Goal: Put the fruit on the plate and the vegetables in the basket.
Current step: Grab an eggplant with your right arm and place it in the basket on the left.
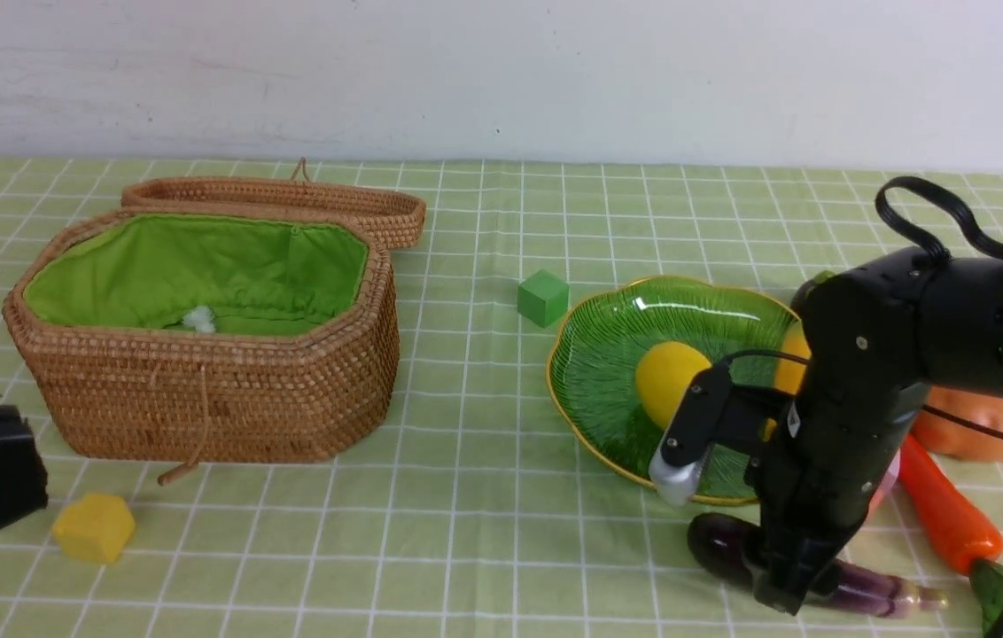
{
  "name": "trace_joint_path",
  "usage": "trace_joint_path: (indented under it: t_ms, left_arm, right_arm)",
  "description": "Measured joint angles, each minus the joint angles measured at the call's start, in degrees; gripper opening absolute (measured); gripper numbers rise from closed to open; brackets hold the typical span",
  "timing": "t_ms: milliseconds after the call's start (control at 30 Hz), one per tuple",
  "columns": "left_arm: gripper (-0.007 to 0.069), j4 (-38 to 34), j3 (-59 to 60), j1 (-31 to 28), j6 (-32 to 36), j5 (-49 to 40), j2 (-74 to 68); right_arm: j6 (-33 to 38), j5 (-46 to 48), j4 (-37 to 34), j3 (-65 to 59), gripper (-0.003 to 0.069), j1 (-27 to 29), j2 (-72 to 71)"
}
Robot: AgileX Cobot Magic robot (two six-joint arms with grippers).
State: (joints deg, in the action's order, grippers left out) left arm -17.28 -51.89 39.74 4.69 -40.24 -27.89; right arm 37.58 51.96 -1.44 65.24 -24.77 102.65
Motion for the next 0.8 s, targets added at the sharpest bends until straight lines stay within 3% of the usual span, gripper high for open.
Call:
trace_joint_path:
  t_ms: [667, 800]
  left_arm:
    - [-0.0013, 0.07, 0.00, 0.00, 0.00, -0.12, 0.00]
    - [-0.0013, 0.14, 0.00, 0.00, 0.00, -0.38, 0.00]
  right_arm:
    - [0.02, 0.74, -6.40, 0.07, 0.0462, 0.00, 3.93]
    - [0.02, 0.85, -6.19, 0.54, 0.0404, 0.00, 4.48]
